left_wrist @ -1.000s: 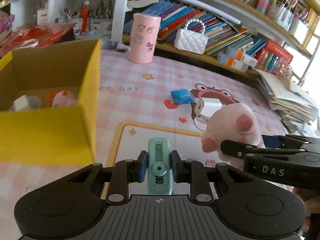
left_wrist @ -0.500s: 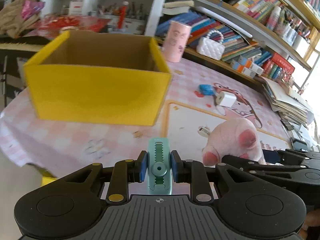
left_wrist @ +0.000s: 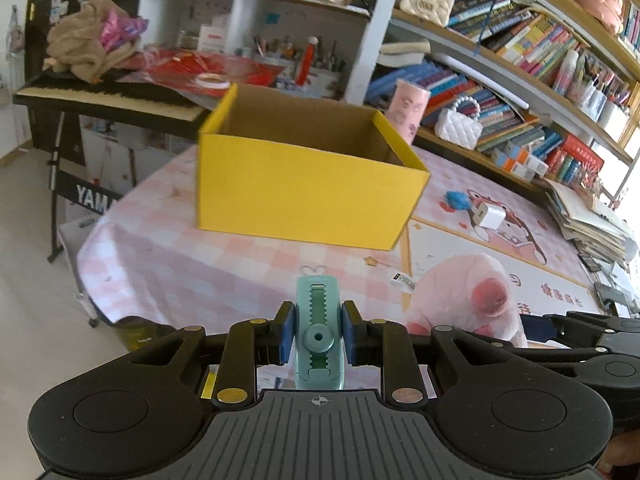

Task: Organize objects
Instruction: 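Carry the plush pig and green stapler over the yellow box with both grippers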

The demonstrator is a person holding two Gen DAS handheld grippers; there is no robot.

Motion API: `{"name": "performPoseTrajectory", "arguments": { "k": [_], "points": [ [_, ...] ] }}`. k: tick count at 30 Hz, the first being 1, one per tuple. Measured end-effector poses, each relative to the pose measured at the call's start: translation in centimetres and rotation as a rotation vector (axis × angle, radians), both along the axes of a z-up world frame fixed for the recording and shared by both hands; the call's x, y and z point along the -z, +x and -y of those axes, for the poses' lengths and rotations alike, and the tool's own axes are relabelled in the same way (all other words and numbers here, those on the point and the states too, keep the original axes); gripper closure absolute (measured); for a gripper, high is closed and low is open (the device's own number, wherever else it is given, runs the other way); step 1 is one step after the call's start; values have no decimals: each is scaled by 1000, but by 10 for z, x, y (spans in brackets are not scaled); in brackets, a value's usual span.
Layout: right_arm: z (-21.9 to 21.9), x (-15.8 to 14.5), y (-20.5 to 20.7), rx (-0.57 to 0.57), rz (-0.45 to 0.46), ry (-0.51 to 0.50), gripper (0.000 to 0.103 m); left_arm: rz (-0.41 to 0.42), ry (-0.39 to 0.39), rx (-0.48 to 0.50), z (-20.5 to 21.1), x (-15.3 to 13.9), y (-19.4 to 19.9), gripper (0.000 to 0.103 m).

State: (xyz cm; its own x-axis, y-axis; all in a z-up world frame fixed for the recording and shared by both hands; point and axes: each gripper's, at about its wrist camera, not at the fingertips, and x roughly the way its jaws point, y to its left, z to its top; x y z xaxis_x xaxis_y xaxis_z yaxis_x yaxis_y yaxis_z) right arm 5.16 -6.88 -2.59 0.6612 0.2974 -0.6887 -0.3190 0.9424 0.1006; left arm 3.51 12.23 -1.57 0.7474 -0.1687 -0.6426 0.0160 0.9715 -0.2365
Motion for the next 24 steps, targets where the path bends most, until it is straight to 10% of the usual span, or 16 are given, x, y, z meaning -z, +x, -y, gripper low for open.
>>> {"name": "performPoseTrajectory", "arguments": {
  "k": [24],
  "points": [
    [-43, -12, -35, 9, 50, -27, 42, 48, -15, 37, -35, -7, -25, 80]
  ]
}}
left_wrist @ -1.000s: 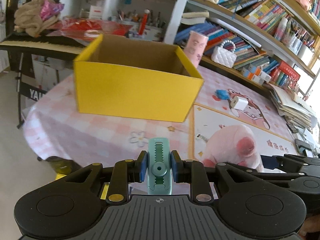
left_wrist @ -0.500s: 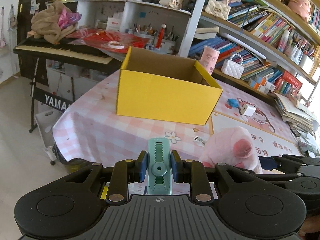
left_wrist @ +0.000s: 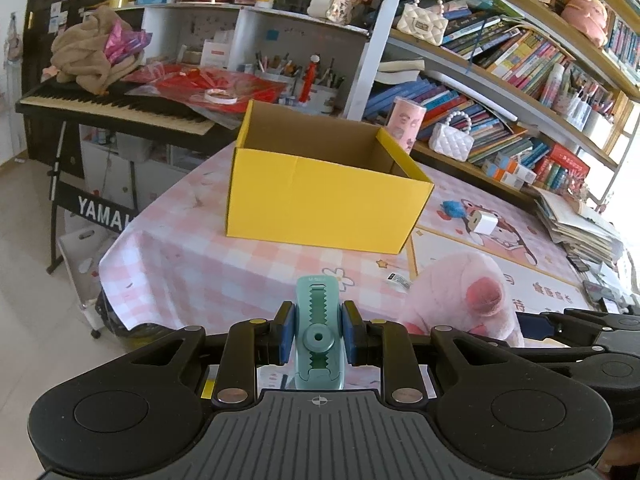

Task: Organize objects
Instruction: 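Carry the plush pig and green stapler over the yellow box with both grippers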

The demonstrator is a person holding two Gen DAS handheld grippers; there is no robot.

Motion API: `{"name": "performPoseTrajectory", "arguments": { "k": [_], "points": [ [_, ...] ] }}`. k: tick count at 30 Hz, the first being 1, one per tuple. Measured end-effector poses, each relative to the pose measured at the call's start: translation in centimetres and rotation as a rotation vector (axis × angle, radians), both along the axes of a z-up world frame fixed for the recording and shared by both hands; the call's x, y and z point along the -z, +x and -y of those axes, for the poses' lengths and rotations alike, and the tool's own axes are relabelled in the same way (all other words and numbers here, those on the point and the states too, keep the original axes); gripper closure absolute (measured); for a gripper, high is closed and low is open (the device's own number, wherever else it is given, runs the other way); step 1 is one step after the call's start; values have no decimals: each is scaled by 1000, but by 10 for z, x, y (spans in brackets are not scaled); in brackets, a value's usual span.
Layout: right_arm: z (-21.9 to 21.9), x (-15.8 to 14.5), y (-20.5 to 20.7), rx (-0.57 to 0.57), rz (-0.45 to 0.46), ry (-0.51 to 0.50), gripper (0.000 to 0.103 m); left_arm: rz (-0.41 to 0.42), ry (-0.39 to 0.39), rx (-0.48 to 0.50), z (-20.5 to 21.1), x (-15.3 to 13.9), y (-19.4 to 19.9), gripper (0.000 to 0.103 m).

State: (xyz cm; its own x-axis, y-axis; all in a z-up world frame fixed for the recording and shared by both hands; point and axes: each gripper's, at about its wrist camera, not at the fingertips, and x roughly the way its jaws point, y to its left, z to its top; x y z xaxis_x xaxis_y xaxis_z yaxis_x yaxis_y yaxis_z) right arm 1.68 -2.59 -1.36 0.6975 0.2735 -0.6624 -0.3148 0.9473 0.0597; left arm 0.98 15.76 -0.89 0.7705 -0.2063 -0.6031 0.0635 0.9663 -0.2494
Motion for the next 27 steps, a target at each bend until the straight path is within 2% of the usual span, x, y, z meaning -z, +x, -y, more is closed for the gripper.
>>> {"name": "performPoseTrajectory", "arguments": {
  "k": [16, 27],
  "points": [
    [2, -1, 11, 40, -1, 4, 42, 8, -17, 5, -5, -4, 15, 80],
    [3, -33, 75, 40, 88, 66, 42, 108, -8, -54, -13, -35, 71, 80]
  ]
}}
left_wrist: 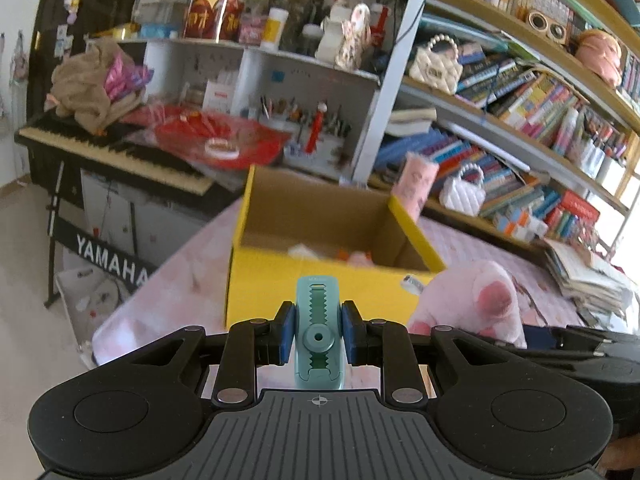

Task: Organize objects
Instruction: 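Carry the plush pig and green stapler over the yellow box with both grippers, then lower the pig and stapler into the box and open both grippers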

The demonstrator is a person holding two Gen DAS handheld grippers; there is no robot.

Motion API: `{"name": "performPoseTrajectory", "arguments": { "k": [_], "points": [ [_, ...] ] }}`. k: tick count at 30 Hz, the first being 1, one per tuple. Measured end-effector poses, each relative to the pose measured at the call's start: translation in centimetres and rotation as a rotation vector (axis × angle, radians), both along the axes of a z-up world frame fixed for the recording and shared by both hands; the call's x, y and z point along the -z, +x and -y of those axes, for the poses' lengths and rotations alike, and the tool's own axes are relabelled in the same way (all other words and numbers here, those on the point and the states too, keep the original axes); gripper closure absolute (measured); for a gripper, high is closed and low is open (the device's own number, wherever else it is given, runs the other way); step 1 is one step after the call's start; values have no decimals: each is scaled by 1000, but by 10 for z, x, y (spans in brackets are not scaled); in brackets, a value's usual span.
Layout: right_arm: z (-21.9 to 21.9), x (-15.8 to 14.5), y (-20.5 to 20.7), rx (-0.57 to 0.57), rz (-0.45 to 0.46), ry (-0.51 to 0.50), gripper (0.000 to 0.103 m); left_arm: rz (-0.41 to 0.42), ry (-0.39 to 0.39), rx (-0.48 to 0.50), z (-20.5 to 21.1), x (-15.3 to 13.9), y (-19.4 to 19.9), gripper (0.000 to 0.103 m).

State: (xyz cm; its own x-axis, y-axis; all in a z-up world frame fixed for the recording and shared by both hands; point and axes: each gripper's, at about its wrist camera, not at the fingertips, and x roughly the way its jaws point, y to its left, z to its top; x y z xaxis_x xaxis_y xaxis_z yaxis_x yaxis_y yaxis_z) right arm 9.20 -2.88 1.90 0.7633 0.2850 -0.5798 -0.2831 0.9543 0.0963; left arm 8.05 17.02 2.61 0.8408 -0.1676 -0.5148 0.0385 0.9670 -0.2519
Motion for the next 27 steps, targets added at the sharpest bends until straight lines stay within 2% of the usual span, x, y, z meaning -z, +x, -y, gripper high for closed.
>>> {"name": "performPoseTrajectory", "arguments": {
  "k": [8, 15, 20, 27],
  "points": [
    [8, -30, 72, -8, 100, 39, 42, 33, 33, -32, 9, -11, 62, 80],
    [4, -29, 130, -62, 113, 18, 42, 29, 58, -66, 26, -9, 111, 80],
    [-2, -18, 167, -109, 96, -5, 42, -15, 102, -86, 37, 5, 140, 80],
    [-13, 5, 221, -143, 28, -44, 42, -136, 185, -106, 46, 33, 174, 80]
  ]
}}
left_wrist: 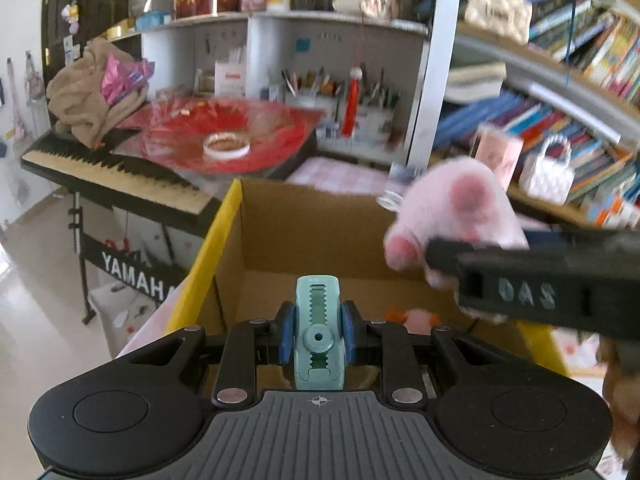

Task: Organize objects
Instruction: 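Lower the pig and stapler into the box and open both grippers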

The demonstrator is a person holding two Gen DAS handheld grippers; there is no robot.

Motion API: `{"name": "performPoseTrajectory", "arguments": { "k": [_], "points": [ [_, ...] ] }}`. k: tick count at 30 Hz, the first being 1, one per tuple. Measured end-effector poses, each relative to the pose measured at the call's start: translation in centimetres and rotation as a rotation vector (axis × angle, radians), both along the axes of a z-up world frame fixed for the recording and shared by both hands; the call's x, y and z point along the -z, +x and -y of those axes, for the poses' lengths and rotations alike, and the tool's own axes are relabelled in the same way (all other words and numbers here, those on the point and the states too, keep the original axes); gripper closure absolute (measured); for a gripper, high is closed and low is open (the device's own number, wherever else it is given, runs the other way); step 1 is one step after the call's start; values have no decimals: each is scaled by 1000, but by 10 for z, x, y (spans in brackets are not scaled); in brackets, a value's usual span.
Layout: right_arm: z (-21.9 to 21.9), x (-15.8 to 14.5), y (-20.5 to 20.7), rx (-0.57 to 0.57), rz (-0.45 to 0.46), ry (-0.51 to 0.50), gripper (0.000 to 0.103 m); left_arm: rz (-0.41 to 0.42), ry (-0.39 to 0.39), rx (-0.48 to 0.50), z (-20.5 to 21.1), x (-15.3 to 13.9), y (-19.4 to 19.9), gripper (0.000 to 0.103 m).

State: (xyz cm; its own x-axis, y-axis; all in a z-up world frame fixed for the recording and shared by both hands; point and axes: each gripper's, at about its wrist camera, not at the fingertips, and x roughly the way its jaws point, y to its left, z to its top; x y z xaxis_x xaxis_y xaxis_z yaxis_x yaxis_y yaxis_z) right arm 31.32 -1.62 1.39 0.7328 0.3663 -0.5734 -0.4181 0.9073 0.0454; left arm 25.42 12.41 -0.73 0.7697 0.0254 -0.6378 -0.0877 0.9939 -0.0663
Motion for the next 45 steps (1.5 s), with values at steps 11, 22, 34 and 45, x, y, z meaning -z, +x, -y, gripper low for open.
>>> {"name": "performPoseTrajectory", "arguments": {
  "k": [11, 22, 34, 45],
  "points": [
    [-30, 30, 44, -118, -143, -84, 42, -104, 38, 40, 20, 26, 14, 80],
    [-34, 36, 45, -139, -179, -103, 34, -74, 56, 46, 23, 21, 4, 65],
    [-4, -6, 3, -21, -51, 15, 25, 141, 137, 25, 21, -22, -42, 15],
    [29, -29, -66, 136, 67, 57, 23, 183, 76, -70, -6, -36, -92, 10]
  ]
}}
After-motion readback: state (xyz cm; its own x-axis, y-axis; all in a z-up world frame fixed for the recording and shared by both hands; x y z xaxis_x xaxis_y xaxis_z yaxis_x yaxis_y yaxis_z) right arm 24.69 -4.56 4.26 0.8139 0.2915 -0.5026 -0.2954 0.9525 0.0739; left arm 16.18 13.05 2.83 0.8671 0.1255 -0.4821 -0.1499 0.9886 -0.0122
